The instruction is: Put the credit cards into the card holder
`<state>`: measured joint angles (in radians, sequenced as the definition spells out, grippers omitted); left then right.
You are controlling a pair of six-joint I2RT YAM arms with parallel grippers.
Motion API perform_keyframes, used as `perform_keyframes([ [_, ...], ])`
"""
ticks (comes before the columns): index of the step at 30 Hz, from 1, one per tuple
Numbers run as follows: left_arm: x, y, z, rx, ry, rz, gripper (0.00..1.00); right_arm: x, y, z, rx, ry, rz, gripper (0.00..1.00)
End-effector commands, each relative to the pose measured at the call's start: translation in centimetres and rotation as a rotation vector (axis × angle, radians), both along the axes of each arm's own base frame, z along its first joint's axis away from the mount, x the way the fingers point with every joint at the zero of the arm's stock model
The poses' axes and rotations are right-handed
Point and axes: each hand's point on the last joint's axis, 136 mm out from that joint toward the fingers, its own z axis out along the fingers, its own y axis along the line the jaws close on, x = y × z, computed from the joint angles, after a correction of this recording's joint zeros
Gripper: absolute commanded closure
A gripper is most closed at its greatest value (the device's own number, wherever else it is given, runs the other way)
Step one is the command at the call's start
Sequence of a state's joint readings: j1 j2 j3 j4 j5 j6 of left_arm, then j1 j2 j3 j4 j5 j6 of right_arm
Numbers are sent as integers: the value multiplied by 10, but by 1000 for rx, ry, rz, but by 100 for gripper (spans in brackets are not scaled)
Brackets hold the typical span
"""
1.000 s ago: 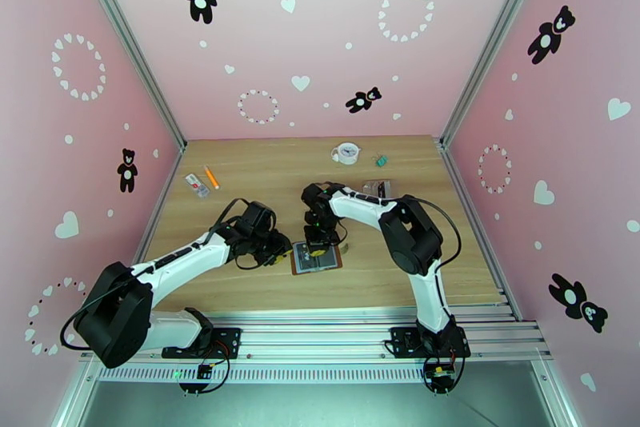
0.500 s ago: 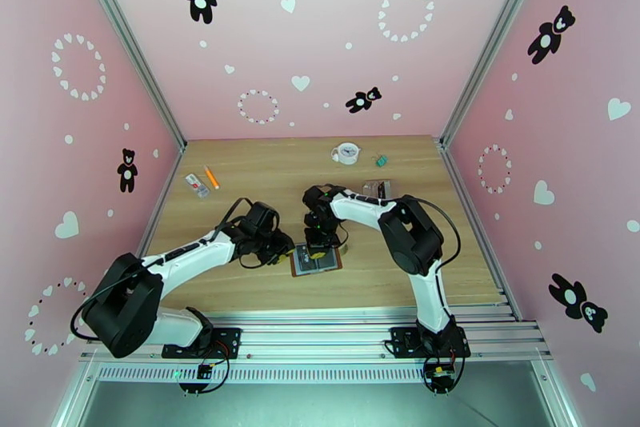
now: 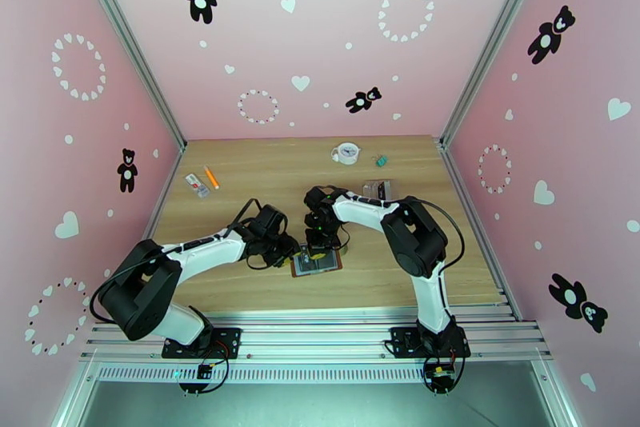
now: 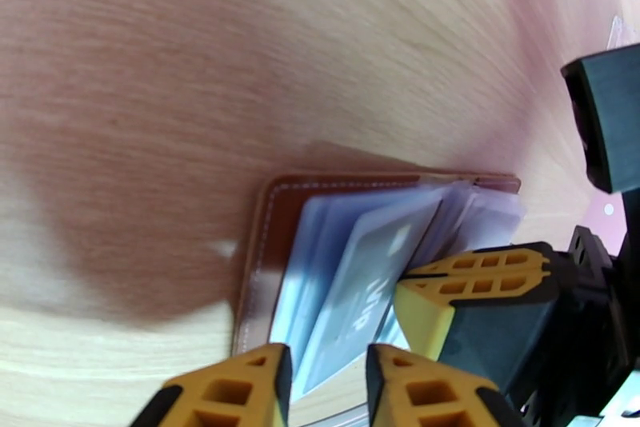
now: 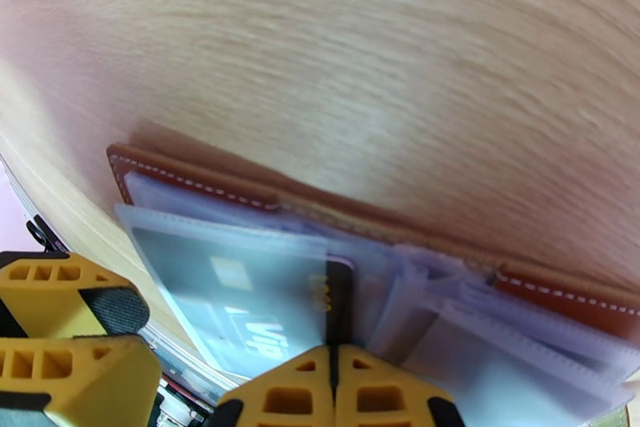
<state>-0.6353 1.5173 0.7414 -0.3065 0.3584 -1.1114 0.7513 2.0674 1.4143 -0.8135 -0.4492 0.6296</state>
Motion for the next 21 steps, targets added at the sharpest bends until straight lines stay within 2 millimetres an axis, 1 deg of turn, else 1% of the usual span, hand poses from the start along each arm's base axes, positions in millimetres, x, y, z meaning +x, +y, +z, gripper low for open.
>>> perform_keyframes([
  [1,4,-9,-3,-2,-19,-27,68,-15,-21,-22,-108,43,-6,98],
  [7,3,-10,-9,-1,-12,-32,69,-12,-20,-19,-104,34,-10,98],
  [13,7,-17,-7,-13,-22,-43,69,-13,-21,-20,-106,39,-10,98],
  [19,3,-20,-10,-11,-14,-52,69,-13,-22,-19,-103,42,-11,97],
  [21,3,-21,-8,-14,-17,-53,69,-13,-22,-19,-103,43,-11,98],
])
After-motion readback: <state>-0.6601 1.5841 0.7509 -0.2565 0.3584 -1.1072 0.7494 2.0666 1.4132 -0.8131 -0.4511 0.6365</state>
